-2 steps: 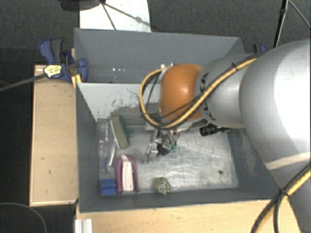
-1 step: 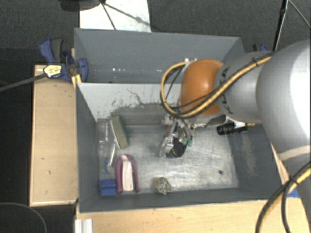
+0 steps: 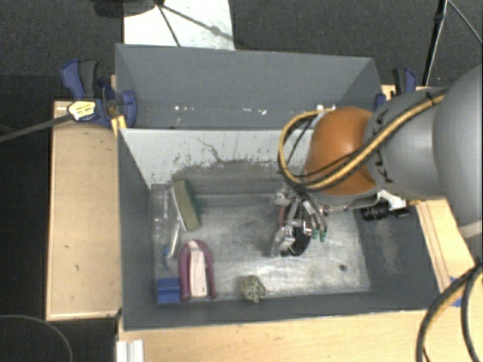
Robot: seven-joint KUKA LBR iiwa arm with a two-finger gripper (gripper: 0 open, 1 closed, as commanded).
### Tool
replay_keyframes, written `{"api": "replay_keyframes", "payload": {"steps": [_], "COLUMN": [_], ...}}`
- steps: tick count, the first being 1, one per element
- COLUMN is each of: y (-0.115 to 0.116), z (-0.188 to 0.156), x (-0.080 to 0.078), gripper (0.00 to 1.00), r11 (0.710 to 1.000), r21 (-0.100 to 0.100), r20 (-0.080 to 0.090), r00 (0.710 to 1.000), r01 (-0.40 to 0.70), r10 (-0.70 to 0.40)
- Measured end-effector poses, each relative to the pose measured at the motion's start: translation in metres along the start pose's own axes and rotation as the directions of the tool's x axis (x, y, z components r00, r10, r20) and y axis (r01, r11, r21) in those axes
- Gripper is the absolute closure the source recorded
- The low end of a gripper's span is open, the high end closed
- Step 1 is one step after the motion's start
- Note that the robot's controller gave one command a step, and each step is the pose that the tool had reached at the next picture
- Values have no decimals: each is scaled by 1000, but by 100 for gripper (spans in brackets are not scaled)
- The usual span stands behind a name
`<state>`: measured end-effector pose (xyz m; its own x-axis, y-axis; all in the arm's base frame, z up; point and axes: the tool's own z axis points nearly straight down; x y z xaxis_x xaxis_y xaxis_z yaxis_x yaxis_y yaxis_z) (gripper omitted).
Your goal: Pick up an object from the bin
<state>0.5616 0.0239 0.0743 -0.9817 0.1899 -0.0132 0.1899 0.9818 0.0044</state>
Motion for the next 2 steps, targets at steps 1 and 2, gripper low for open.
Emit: {"api": "replay_keyframes", "payload": {"steps": [1,2], "y": [-54,-96], "z": [-8,-8], "x": [24,32], "gripper": [0,0], "r11": [918,942], "r21": [10,11], "r20": [-9,-13], "r00": [918,942], "r01": [-397,-335], "r10": [397,335]}}
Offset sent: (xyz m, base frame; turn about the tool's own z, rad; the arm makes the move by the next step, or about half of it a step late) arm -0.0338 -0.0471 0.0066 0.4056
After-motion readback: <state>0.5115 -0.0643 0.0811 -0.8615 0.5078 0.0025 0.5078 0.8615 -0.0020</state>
